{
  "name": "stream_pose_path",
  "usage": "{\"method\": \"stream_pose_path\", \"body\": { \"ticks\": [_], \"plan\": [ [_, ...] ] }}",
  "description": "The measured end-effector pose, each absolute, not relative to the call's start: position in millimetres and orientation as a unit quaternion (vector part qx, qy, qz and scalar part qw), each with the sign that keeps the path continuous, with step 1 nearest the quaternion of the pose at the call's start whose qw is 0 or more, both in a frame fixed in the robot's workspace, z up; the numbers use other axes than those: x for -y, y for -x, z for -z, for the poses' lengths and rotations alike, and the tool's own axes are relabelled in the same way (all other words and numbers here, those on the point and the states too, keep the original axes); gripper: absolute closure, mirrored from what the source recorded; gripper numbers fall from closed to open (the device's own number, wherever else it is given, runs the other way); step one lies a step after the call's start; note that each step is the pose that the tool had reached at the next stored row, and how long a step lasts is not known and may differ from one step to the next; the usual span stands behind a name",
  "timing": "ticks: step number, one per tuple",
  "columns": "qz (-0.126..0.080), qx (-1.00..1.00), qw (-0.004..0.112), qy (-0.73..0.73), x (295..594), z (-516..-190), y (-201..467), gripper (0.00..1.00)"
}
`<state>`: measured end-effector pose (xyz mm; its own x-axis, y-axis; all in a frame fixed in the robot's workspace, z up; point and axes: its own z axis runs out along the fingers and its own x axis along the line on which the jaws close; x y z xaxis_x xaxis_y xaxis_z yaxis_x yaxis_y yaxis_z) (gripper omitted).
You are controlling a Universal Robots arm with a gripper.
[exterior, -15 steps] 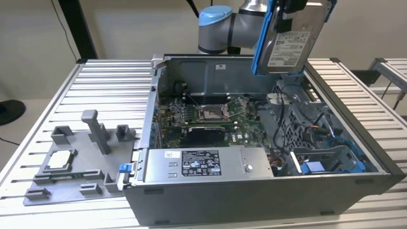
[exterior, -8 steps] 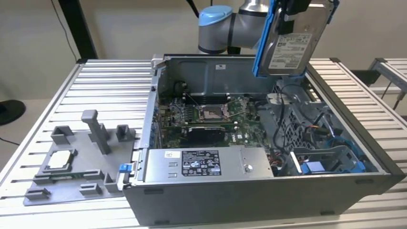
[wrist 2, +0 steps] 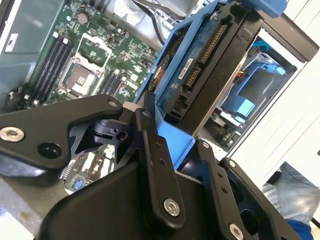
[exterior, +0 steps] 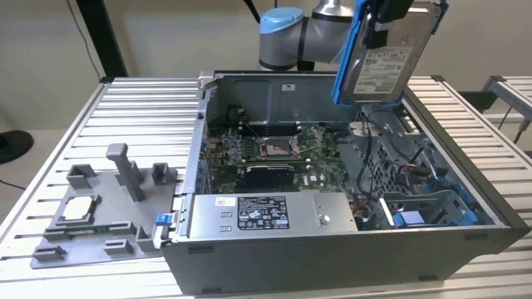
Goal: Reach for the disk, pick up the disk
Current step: 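Pick up the disk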
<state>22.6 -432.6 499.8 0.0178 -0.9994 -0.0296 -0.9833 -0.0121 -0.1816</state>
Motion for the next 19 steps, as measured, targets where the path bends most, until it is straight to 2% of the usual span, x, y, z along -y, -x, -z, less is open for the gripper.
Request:
{"method": "stream_pose_path", "body": {
  "ticks": [19],
  "plan": [
    [0.053, -0.699, 0.075, 0.709, 453.4, -499.6, -22.8, 1.0]
  ]
}}
